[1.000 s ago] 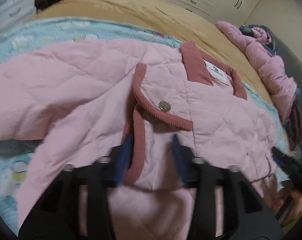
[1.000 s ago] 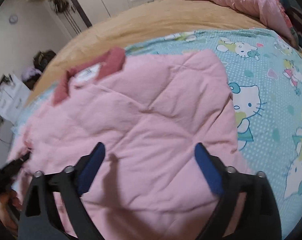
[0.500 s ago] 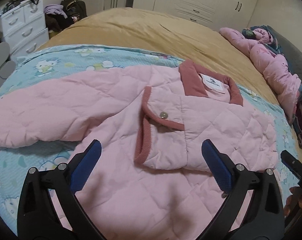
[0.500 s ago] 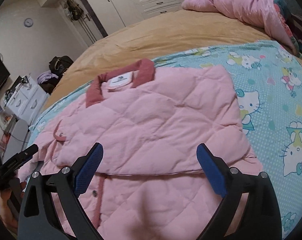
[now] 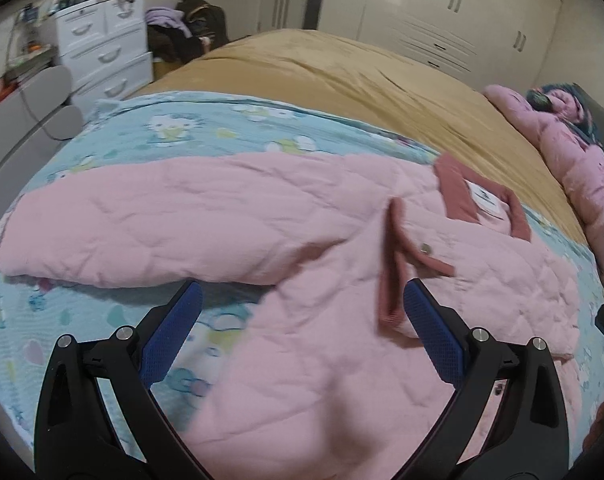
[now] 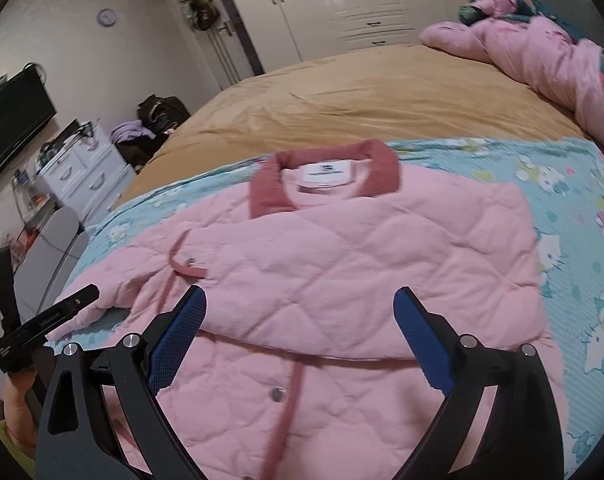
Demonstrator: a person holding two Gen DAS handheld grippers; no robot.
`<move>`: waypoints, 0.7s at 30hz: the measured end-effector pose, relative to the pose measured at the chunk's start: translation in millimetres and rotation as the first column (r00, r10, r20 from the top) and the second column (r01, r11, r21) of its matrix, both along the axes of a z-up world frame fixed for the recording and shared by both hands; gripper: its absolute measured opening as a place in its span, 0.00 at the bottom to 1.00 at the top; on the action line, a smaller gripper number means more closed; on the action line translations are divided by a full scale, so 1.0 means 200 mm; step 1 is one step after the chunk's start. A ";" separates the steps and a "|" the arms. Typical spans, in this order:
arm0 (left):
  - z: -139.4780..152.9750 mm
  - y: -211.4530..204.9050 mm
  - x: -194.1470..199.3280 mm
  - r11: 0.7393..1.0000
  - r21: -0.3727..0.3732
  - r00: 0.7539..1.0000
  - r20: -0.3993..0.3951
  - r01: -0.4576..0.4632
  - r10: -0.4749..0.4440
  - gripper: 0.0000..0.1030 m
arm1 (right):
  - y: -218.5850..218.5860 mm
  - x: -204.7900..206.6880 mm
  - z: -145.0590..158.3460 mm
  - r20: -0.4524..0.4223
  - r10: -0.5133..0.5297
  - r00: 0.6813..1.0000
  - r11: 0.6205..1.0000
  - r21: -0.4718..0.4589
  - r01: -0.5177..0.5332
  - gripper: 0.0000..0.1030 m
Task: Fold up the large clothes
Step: 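Reach the left tool to the other sleeve cuff and grasp it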
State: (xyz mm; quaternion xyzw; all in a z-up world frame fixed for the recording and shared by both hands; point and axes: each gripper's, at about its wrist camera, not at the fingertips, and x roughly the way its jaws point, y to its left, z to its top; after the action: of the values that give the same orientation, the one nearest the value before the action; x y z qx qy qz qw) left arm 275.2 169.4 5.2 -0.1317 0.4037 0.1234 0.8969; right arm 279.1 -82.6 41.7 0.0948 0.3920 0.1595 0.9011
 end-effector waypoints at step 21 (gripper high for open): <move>-0.13 0.69 -0.22 0.943 -0.082 0.947 -0.036 -0.322 0.320 0.91 | 0.93 0.01 -0.02 0.017 0.291 0.957 0.953 -0.091 -0.288 0.91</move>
State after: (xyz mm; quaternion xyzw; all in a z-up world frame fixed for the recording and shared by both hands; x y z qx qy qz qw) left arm 231.8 307.2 -20.7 -0.2333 0.3918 0.2514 0.8537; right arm 280.4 104.0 37.1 -0.0057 0.3946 0.2740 0.8770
